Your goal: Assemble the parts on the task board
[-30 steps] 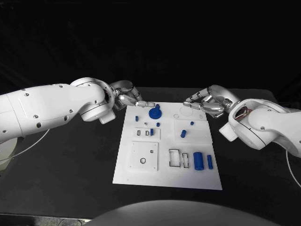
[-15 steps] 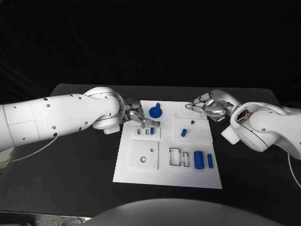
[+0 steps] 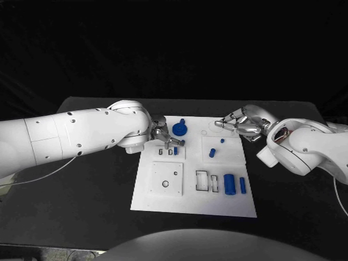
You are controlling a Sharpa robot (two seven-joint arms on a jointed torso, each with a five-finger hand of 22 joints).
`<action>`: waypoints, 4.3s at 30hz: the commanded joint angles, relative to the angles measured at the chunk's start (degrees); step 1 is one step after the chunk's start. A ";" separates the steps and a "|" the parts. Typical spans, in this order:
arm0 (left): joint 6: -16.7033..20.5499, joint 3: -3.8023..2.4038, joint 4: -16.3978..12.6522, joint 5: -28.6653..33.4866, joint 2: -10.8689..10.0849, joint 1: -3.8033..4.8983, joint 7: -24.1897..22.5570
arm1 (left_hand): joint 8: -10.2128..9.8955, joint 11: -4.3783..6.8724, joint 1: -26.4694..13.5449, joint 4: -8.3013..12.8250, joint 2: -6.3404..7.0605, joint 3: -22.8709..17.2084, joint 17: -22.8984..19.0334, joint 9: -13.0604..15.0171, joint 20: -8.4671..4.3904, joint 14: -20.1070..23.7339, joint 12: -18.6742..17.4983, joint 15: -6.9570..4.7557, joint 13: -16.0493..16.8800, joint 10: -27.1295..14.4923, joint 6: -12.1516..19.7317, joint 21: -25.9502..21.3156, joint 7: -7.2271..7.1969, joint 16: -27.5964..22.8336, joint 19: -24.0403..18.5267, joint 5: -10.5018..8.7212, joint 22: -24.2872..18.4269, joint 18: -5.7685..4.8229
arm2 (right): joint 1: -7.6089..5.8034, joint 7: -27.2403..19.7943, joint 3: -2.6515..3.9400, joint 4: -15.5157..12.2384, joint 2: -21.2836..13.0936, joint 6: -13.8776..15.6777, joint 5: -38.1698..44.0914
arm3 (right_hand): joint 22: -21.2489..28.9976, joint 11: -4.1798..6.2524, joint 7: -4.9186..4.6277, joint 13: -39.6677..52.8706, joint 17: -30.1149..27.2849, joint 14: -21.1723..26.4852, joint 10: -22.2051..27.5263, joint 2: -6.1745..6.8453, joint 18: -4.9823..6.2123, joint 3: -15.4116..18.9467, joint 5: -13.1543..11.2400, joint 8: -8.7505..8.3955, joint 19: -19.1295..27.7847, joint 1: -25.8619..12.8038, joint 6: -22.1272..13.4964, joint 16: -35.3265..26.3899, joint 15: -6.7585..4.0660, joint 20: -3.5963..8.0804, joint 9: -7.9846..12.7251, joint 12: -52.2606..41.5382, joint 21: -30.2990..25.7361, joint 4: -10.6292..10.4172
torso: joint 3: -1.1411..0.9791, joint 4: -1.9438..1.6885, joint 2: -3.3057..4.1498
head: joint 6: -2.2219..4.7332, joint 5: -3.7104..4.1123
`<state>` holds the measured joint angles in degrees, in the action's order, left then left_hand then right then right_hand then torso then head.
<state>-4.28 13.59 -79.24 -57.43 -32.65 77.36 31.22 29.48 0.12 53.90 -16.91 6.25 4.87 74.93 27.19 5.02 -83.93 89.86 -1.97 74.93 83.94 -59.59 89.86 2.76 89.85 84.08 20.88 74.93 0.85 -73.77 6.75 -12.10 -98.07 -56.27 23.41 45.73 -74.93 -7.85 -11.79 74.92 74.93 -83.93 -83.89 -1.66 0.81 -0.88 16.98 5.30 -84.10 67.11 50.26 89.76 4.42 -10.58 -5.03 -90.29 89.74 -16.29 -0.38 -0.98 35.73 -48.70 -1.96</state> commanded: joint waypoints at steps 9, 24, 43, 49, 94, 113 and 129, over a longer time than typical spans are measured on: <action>-4.14 -0.04 3.62 -0.44 3.93 -0.82 2.06 | 0.45 0.38 0.44 -0.08 -1.18 -0.69 15.07 1.66 -0.43 -6.07 0.14 -0.42 15.07 6.06 0.71 0.14 -0.20 0.15 5.92 1.27 15.07 -0.85 | 0.64 0.71 -0.01 0.33 0.66 -1.45 1.45 | -15.07 -0.34 -0.37 15.08 15.07 -6.07 -6.11 -0.04 -0.81 0.35 -0.27 0.15 -5.90 -0.46 -0.25 0.24 0.47 -0.37 0.07 0.29 0.26 -0.16 | -0.06 0.06 0.01 | 0.24 -0.06; -6.99 -0.05 5.50 -0.50 5.44 -1.86 4.76 | 0.43 0.39 1.47 -0.02 -2.19 -1.24 15.07 3.12 -0.49 -6.07 0.14 -0.44 15.07 6.06 1.26 0.14 -0.21 0.15 5.92 1.18 15.07 -0.85 | 0.71 1.04 -0.01 0.39 0.80 -1.65 1.78 | -15.07 -0.35 -0.37 15.08 15.07 -6.07 -6.11 -0.09 -0.81 0.37 -0.26 0.15 -5.90 -0.45 -0.27 0.24 0.48 -0.38 0.08 0.29 0.26 -0.14 | 0.04 -0.12 -0.04 | 0.11 0.00; -3.78 -0.06 5.71 -0.50 5.55 -1.92 2.65 | 0.35 0.51 3.17 0.05 -3.57 -1.81 15.07 6.57 -0.55 -6.07 0.14 -0.51 15.07 6.06 2.11 0.14 -0.35 0.15 5.92 5.54 15.07 -0.85 | 0.72 1.98 -0.01 0.36 0.69 -1.81 2.08 | -15.07 -0.36 -0.39 15.08 15.07 -6.07 -6.11 -0.24 -0.81 0.39 -0.26 0.15 -5.90 -0.38 -0.30 0.24 0.50 -0.41 0.08 0.29 0.26 -0.10 | 0.01 -0.06 -0.01 | 0.00 0.23; -2.91 -0.06 5.70 -0.37 5.64 -1.92 2.05 | 0.49 0.55 3.42 0.06 -3.65 -1.85 15.07 7.25 -0.56 -6.07 0.14 -0.53 15.07 6.06 2.25 0.14 -0.39 0.15 5.92 6.12 15.07 -0.85 | 0.74 2.33 -0.01 0.43 0.65 -2.09 2.14 | -15.07 -0.36 -0.39 15.08 15.07 -6.07 -6.11 -0.24 -0.81 0.39 -0.26 0.15 -5.90 -0.38 -0.30 0.24 0.50 -0.41 0.08 0.29 0.26 -0.10 | 0.01 -0.03 0.00 | -0.03 0.33; -2.99 -0.11 6.84 2.14 5.81 -1.92 0.67 | -1.49 1.79 20.74 0.60 -2.53 -8.84 15.07 15.59 -1.16 -6.07 0.14 -1.26 15.07 6.06 3.09 0.14 -1.67 0.15 5.92 20.58 15.07 -0.85 | 0.86 4.07 -0.02 1.18 0.66 -2.45 3.50 | -15.07 -0.38 -0.36 15.08 15.07 -6.07 -6.11 -0.60 -0.81 0.36 -3.24 0.54 -5.90 3.56 -0.02 0.24 0.59 -0.65 0.03 0.29 0.26 2.27 | 0.00 -0.06 0.00 | -0.41 0.65; -5.70 -0.47 4.76 3.19 3.51 0.28 5.71 | -2.30 1.83 22.13 0.18 -1.77 -9.91 15.07 16.15 -1.35 -6.07 0.14 -1.45 15.07 6.06 1.55 0.14 -1.71 0.15 5.92 20.99 15.07 -0.85 | 1.18 4.28 -0.02 1.48 0.65 -2.48 3.50 | -15.07 -0.37 -0.36 15.08 15.07 -6.07 -6.11 -0.68 -0.81 0.32 -3.11 0.54 -5.90 3.71 -0.03 0.24 0.59 -0.64 0.04 0.29 0.26 2.35 | -0.07 -0.08 -0.09 | -0.69 0.62; -10.18 -0.44 6.12 2.94 5.21 0.94 12.59 | -3.67 1.94 21.68 0.29 -2.10 -10.27 15.07 16.14 -1.47 -6.07 0.14 -1.63 15.07 6.06 0.91 0.14 -1.82 0.15 5.92 18.33 15.07 -0.85 | 1.53 4.21 -0.02 1.64 0.91 -2.56 3.46 | -15.07 -0.37 -0.36 15.08 15.07 -6.07 -6.11 -0.68 -0.81 0.32 -3.11 0.54 -5.90 3.71 -0.03 0.24 0.59 -0.64 0.04 0.29 0.26 2.35 | -0.04 -0.05 0.00 | -0.64 0.39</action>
<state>-11.74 13.18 -73.23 -54.68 -27.73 78.21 38.99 26.05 1.75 75.90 -16.60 4.30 -5.08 74.91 43.28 4.01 -84.05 89.86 -3.30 74.91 83.94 -57.46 89.86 1.83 89.85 83.87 39.38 74.91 0.86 -72.31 10.92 -12.12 -96.45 -55.42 21.63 48.61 -74.90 -7.84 -11.96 74.92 74.93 -84.13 -83.89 -2.17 0.81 -0.57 13.51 5.52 -83.90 70.22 50.09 89.77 4.60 -10.77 -4.98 -90.29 89.74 -14.38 -0.42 -0.99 35.68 -49.29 -1.52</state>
